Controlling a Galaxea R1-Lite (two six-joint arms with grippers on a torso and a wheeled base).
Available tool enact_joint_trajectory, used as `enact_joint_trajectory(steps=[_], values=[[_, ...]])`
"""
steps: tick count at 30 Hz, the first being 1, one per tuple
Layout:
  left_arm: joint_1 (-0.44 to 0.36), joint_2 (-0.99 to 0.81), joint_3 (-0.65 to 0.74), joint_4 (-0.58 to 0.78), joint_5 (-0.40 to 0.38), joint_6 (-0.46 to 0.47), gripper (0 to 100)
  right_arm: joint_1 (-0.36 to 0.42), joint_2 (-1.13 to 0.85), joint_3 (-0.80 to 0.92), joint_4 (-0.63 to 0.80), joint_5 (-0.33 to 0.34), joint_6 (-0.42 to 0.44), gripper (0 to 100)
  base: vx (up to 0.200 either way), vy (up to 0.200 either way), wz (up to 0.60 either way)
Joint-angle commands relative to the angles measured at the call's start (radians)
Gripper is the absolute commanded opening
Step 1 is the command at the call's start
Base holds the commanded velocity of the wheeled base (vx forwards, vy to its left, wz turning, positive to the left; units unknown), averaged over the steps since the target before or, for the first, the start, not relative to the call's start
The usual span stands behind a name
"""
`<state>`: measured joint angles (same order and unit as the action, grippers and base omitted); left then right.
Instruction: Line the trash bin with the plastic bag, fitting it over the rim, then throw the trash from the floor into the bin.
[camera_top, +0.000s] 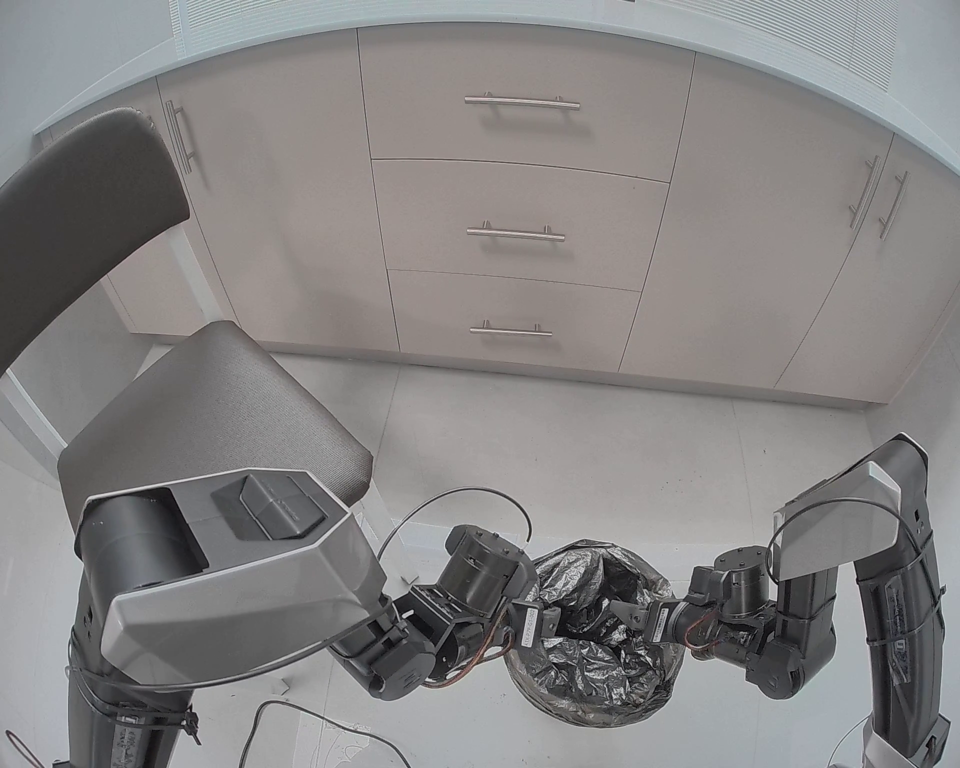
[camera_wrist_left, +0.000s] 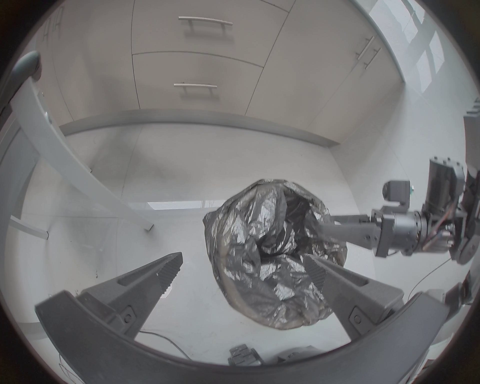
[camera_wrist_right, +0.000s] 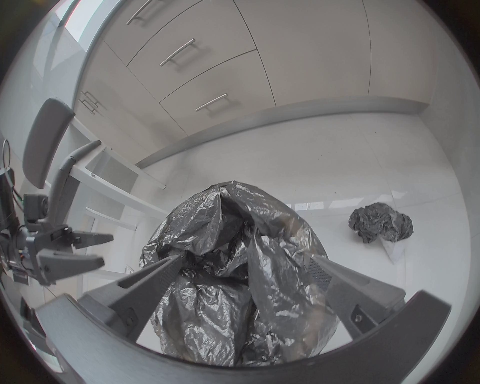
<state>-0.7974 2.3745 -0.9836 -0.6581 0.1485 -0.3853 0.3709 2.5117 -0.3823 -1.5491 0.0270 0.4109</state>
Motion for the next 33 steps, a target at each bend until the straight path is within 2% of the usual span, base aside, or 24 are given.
enact_joint_trajectory(steps=[1, 12, 19, 27, 33], values=[[0.003, 0.026, -0.07, 0.026, 0.003, -0.003, 100, 0.002, -0.03, 0.039, -0.022, 0.007, 0.029, 100, 0.0, 0.0, 0.0], [0.027, 0.08, -0.234, 0.273, 0.005, 0.02, 100, 0.007, -0.03, 0.036, -0.022, 0.004, 0.046, 100, 0.0, 0.0, 0.0], [0.043, 0.114, -0.271, 0.302, 0.005, 0.077, 100, 0.007, -0.031, 0.034, -0.022, 0.001, 0.048, 100, 0.0, 0.0, 0.0], [0.047, 0.144, -0.326, 0.376, 0.006, 0.085, 100, 0.007, -0.033, 0.028, -0.022, 0.001, 0.048, 100, 0.0, 0.0, 0.0], [0.052, 0.164, -0.349, 0.403, 0.054, 0.109, 100, 0.002, -0.036, 0.028, -0.022, -0.001, 0.048, 100, 0.0, 0.0, 0.0]])
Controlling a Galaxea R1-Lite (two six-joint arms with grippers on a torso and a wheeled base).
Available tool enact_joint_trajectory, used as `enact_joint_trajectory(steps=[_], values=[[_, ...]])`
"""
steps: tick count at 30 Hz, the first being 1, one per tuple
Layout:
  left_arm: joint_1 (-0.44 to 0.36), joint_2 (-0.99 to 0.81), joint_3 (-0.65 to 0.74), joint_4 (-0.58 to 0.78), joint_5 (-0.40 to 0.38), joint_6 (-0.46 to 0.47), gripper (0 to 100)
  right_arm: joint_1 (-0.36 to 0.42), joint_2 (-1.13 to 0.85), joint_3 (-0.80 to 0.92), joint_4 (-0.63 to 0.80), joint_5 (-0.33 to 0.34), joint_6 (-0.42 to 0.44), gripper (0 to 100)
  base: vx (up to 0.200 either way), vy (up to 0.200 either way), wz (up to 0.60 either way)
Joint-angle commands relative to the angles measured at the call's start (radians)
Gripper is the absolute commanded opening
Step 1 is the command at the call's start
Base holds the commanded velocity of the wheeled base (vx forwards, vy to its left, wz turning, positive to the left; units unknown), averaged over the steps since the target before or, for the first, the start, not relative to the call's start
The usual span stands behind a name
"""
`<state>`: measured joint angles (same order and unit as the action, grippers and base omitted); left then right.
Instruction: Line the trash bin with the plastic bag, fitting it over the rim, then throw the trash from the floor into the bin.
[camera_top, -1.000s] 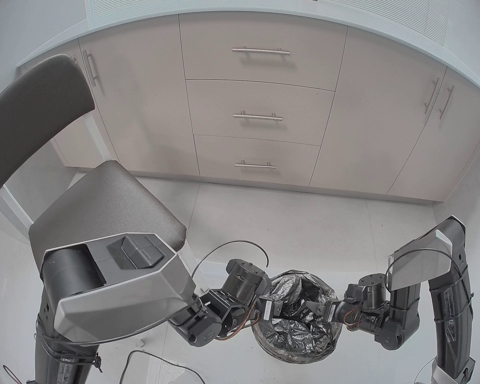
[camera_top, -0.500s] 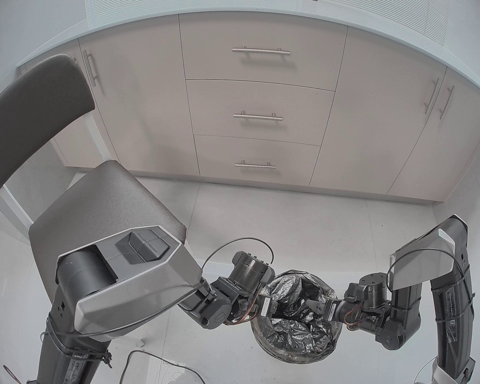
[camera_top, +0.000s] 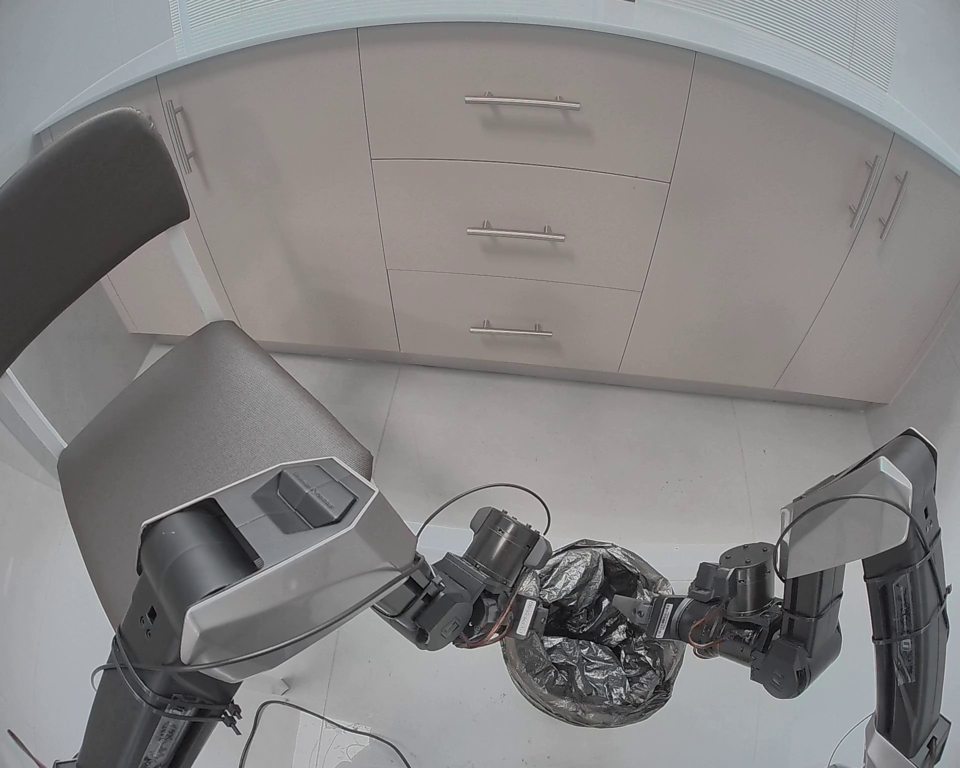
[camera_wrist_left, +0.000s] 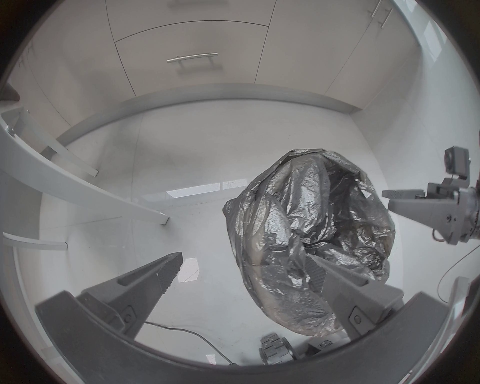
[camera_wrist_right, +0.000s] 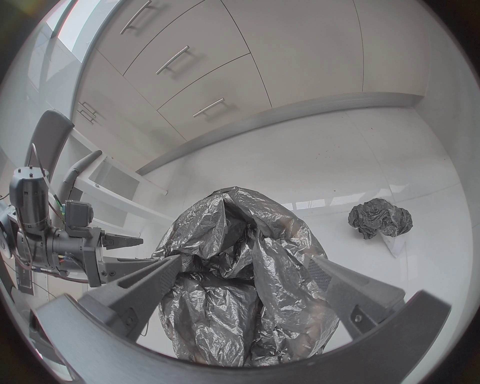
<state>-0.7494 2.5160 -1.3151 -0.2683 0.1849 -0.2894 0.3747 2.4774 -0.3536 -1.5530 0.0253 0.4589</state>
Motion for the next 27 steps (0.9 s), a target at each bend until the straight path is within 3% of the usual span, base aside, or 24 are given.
enact_joint_trajectory(steps=[1, 18, 27], values=[[0.004, 0.026, -0.021, 0.017, 0.019, 0.016, 100, -0.002, -0.002, -0.001, -0.018, 0.001, 0.0, 100, 0.0, 0.0, 0.0], [0.028, 0.029, -0.033, 0.029, 0.091, 0.01, 100, -0.005, -0.002, -0.002, -0.018, 0.001, 0.0, 100, 0.0, 0.0, 0.0], [-0.053, -0.112, 0.005, 0.037, 0.065, -0.056, 100, -0.005, 0.005, -0.001, -0.018, 0.001, 0.0, 100, 0.0, 0.0, 0.0]])
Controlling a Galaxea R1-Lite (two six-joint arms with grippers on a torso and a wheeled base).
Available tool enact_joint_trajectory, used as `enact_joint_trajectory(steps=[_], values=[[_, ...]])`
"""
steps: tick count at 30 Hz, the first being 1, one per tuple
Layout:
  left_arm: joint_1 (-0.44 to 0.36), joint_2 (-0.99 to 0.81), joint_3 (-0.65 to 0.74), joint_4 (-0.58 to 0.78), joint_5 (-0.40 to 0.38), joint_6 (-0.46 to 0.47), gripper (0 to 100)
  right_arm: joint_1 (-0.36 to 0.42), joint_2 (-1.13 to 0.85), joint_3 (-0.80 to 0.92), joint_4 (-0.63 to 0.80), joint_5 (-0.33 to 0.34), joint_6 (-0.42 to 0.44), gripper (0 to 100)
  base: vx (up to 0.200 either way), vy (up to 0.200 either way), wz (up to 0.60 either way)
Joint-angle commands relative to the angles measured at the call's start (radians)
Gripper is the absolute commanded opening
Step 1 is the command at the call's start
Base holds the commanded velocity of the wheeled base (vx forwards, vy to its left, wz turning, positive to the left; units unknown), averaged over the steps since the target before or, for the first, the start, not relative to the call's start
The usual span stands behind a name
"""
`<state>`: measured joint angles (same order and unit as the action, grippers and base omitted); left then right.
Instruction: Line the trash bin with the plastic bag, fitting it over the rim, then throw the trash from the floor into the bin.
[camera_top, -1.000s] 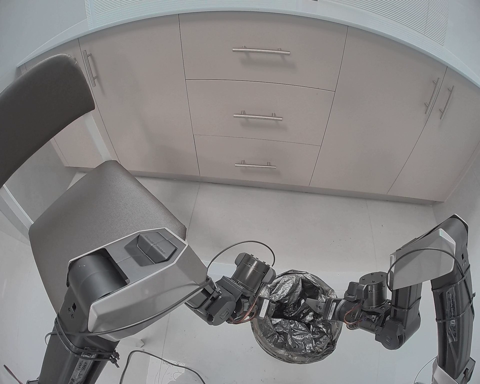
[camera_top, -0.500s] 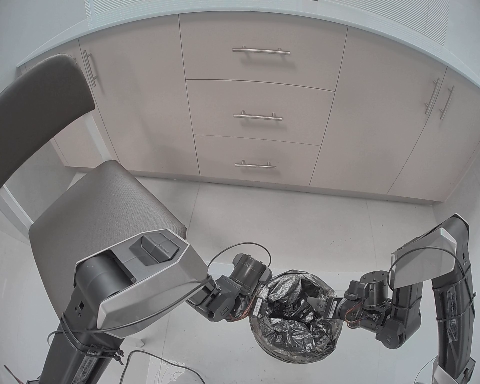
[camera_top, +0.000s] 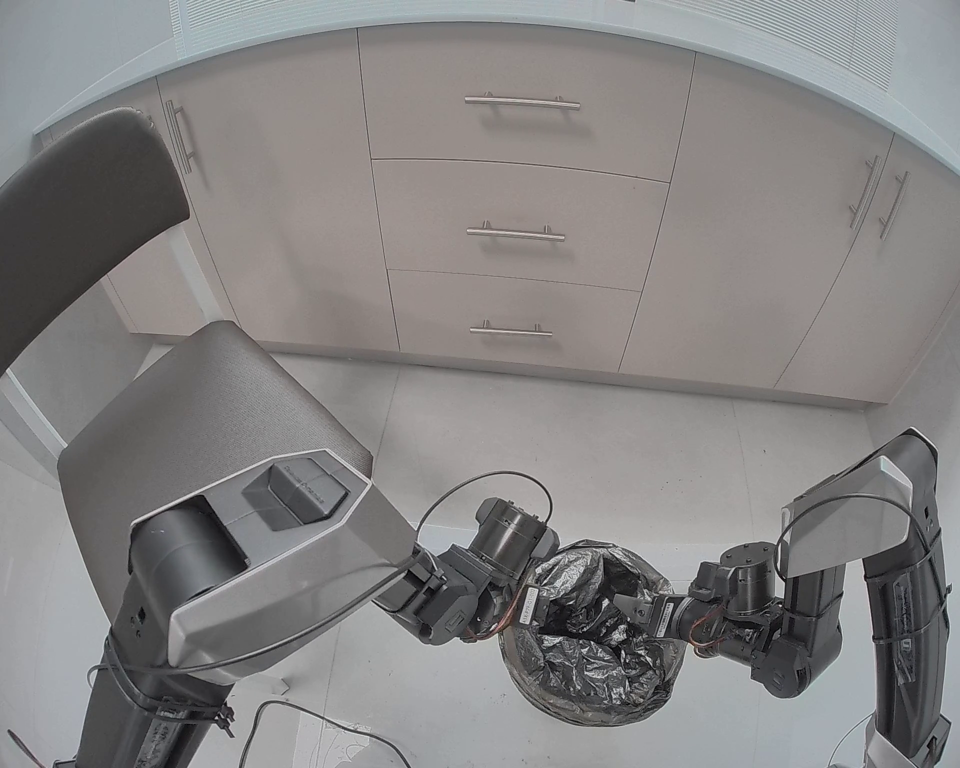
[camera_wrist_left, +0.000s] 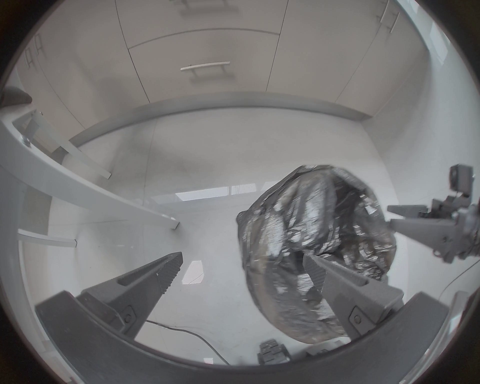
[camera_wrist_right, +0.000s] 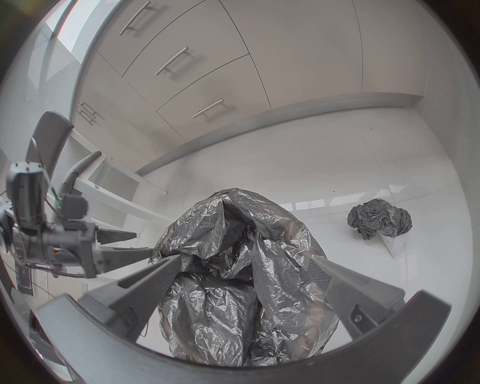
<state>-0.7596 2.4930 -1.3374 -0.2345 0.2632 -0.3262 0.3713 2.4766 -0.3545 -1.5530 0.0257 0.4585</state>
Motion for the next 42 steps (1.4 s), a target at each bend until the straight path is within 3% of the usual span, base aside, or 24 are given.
enact_joint_trajectory(steps=[1, 14, 24, 31, 33, 34, 38, 42], values=[[-0.053, -0.109, 0.038, 0.003, -0.022, -0.021, 100, -0.002, 0.007, 0.0, -0.018, 0.0, 0.0, 100, 0.0, 0.0, 0.0], [-0.139, -0.388, 0.112, 0.004, -0.039, -0.068, 100, 0.003, 0.015, 0.006, -0.018, 0.0, -0.001, 100, 0.0, 0.0, 0.0], [-0.113, -0.827, 0.182, 0.047, -0.03, -0.025, 100, -0.003, 0.028, 0.002, -0.018, 0.0, -0.001, 100, 0.0, 0.0, 0.0], [0.034, -1.206, 0.185, 0.225, -0.004, 0.121, 100, 0.0, 0.028, 0.003, -0.018, -0.018, -0.001, 100, 0.0, 0.0, 0.0], [0.049, -1.231, 0.184, 0.244, -0.001, 0.133, 100, 0.0, 0.028, 0.003, -0.018, -0.018, -0.001, 100, 0.0, 0.0, 0.0], [0.12, -1.33, 0.184, 0.316, 0.011, 0.174, 100, 0.0, 0.028, 0.003, -0.018, -0.018, -0.001, 100, 0.0, 0.0, 0.0], [0.276, -1.453, 0.184, 0.414, 0.019, 0.248, 100, 0.0, 0.028, 0.003, -0.018, -0.02, -0.001, 100, 0.0, 0.0, 0.0], [0.436, -1.553, 0.185, 0.501, 0.021, 0.268, 100, 0.0, 0.03, 0.005, -0.018, -0.02, -0.001, 100, 0.0, 0.0, 0.0]])
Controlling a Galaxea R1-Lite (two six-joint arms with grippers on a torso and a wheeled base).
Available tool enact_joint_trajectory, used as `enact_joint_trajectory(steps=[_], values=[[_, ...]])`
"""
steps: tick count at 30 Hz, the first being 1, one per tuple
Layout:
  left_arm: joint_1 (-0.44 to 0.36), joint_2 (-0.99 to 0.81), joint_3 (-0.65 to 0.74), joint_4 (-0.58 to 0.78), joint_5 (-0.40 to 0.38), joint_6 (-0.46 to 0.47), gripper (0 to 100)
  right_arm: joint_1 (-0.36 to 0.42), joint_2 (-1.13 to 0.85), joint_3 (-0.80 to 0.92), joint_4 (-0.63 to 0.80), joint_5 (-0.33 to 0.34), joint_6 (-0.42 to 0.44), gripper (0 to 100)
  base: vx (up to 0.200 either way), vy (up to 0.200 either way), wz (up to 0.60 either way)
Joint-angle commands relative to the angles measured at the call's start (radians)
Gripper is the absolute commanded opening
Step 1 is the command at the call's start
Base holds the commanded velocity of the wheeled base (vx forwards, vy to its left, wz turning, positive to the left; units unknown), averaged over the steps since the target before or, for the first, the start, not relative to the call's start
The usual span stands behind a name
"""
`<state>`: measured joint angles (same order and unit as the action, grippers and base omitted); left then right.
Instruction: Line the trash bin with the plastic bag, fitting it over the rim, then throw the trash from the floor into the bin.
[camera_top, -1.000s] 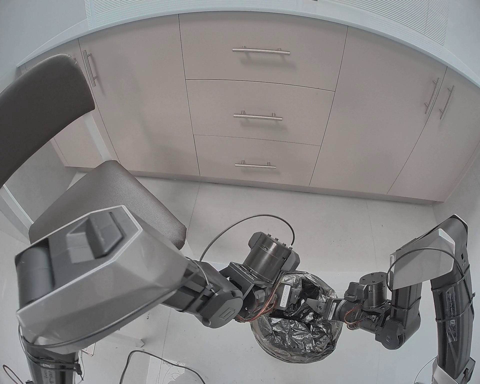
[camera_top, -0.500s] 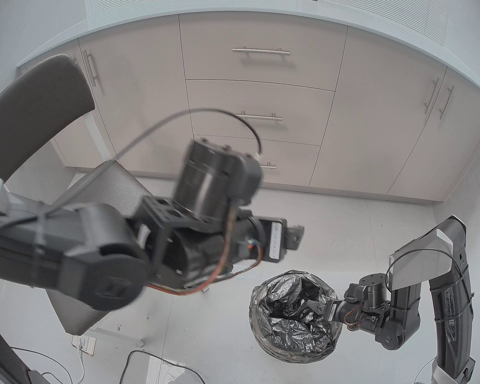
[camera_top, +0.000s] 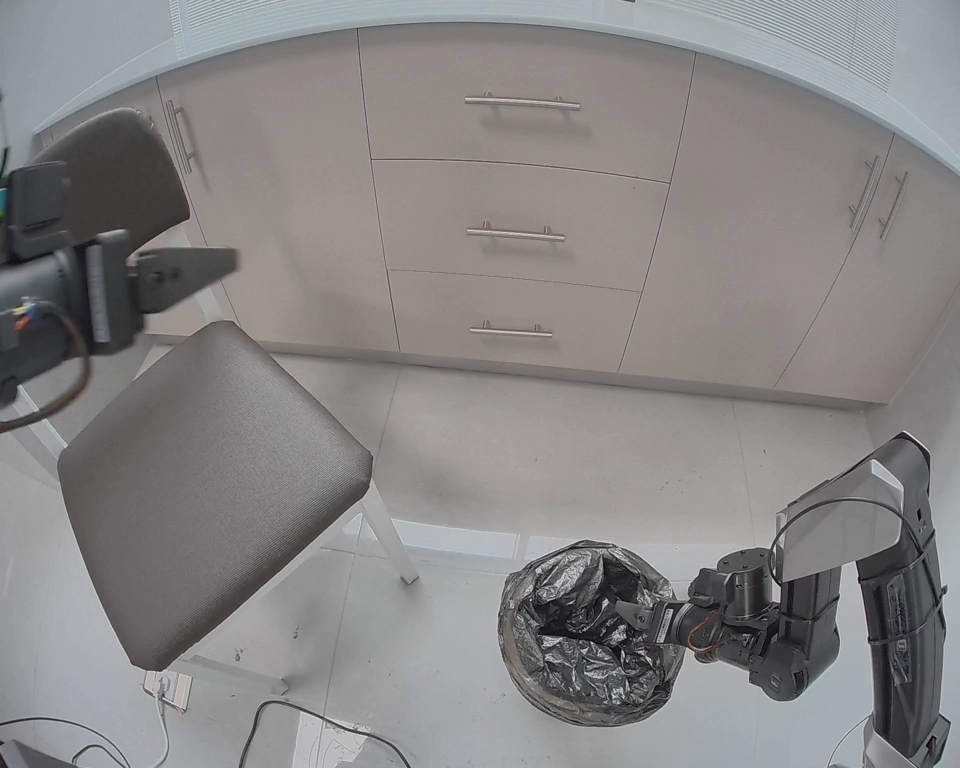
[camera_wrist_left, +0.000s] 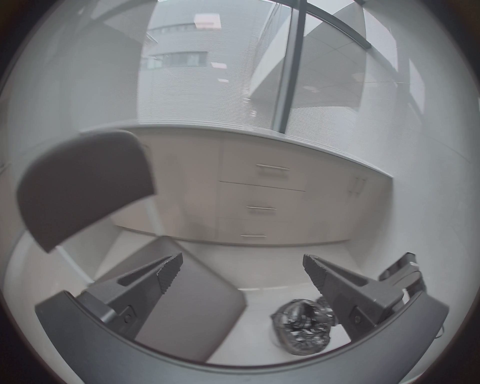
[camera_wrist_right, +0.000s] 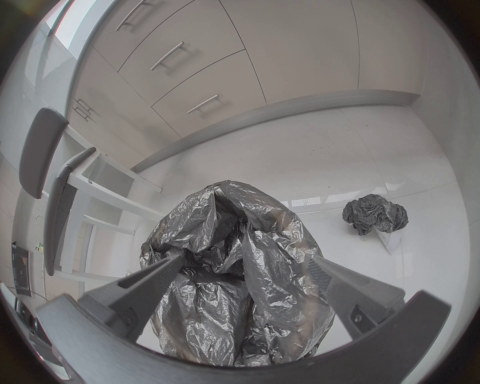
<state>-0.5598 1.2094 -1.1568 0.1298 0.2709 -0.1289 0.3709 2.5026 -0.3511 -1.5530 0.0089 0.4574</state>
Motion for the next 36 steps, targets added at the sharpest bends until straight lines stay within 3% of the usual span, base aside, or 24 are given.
enact_joint_trajectory(steps=[1, 8, 12, 23, 33, 36], values=[[0.27, -0.297, 0.005, 0.171, 0.013, 0.071, 100, 0.0, 0.004, 0.001, -0.018, -0.004, 0.0, 100, 0.0, 0.0, 0.0], [0.488, -0.516, 0.035, 0.399, 0.018, 0.069, 100, 0.008, 0.021, -0.003, -0.018, -0.043, -0.002, 100, 0.0, 0.0, 0.0], [0.552, -0.669, 0.138, 0.416, 0.018, 0.072, 100, 0.011, 0.024, -0.003, -0.018, -0.047, -0.003, 100, 0.0, 0.0, 0.0], [0.561, -1.079, 0.476, 0.393, 0.014, 0.095, 100, 0.01, 0.024, -0.002, -0.018, -0.049, -0.008, 100, 0.0, 0.0, 0.0], [0.563, -1.209, 0.623, 0.379, 0.016, 0.107, 100, 0.011, 0.022, -0.002, -0.018, -0.049, -0.008, 100, 0.0, 0.0, 0.0], [0.563, -1.209, 0.723, 0.261, 0.014, 0.098, 100, 0.013, 0.021, 0.001, -0.018, -0.049, -0.01, 100, 0.0, 0.0, 0.0]])
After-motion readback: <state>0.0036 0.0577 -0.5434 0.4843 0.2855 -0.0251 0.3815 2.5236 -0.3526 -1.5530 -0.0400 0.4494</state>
